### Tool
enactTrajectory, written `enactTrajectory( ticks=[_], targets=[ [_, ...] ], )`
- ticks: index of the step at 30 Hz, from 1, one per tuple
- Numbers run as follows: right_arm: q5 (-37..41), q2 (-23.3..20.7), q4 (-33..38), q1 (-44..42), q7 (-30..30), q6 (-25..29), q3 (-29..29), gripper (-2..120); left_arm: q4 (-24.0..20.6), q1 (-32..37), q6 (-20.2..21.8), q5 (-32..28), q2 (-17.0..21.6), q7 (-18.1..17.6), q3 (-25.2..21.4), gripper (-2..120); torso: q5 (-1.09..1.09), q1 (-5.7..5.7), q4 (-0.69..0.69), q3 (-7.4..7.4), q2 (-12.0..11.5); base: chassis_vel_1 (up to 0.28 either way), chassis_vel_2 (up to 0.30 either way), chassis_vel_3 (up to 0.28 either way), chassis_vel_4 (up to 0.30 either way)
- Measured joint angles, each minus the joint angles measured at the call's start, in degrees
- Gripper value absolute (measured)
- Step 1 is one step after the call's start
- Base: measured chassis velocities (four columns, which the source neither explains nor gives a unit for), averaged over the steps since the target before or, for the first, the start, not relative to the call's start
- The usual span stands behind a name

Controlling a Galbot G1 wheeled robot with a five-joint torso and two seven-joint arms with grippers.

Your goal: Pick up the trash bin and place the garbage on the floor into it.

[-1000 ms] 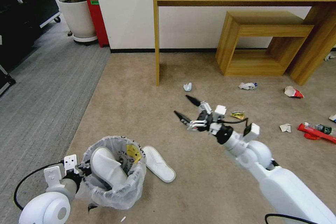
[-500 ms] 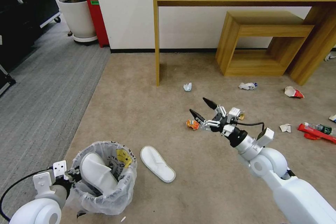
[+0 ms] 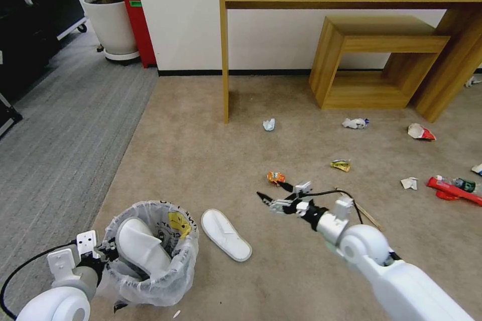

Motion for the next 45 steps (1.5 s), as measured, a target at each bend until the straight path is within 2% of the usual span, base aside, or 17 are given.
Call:
enactTrajectory(
  ticks=[6, 8, 10, 14, 21, 31, 34, 45],
  targets=[
    [-2.84, 2.82, -2.96, 3.21, 5.85, -6.27, -6.83, 100, -0.68, 0.34, -0.15, 0.47, -0.56, 0.20, -0.02, 1, -0.01, 0.00, -0.01, 0.00, 0.00, 0.000, 0.000, 0.000, 0.000],
    [-2.71, 4.83, -4.80, 5.09, 9.70, -9.96, -10.19, 100, -0.98, 0.62, -0.23, 0.72, -0.88, 0.44, -0.18, 1, 0.00, 0.00, -0.01, 0.01, 0.00, 0.000, 0.000, 0.000, 0.000],
    [-2.60, 5.74, -5.66, 5.94, 11.34, -11.03, -11.52, 100, -1.03, 0.76, -0.33, 0.97, -1.05, 0.57, -0.22, 1, 0.01, 0.00, 0.00, 0.00, 0.00, 0.000, 0.000, 0.000, 0.000],
    [-0.81, 10.58, -9.08, 9.38, 18.18, -16.67, -16.04, 100, -1.18, 1.02, -0.55, 1.67, -1.79, 0.81, -0.25, 1, 0.00, 0.00, 0.00, 0.00, 0.00, 0.000, 0.000, 0.000, 0.000],
    [-0.81, 16.01, -14.94, 14.15, 22.78, -20.19, -20.46, 100, -1.62, 1.31, -0.69, 1.90, -2.29, 0.93, -0.49, 1, -0.01, 0.00, -0.01, 0.00, 0.00, 0.000, 0.000, 0.000, 0.000],
    [-3.15, 20.38, -24.31, 20.03, 24.05, -21.10, -24.74, 100, -2.32, 1.76, -0.87, 1.88, -2.53, 1.00, -0.93, 1, -0.01, 0.00, 0.00, 0.00, 0.00, 0.000, 0.000, 0.000, 0.000],
    [-4.67, 22.20, -29.05, 21.19, 23.95, -20.23, -26.25, 100, -2.82, 1.90, -0.94, 1.79, -2.52, 1.08, -1.22, 1, 0.01, 0.00, 0.00, 0.00, 0.00, 0.000, 0.000, 0.000, 0.000],
    [-5.85, 24.58, -35.74, 22.23, 23.89, -17.60, -29.51, 97, -3.45, 1.64, -1.02, 1.62, -2.77, 1.12, -0.94, 1, 0.00, 0.00, -0.01, 0.00, 0.00, 0.000, 0.000, 0.000, 0.000]
  ],
)
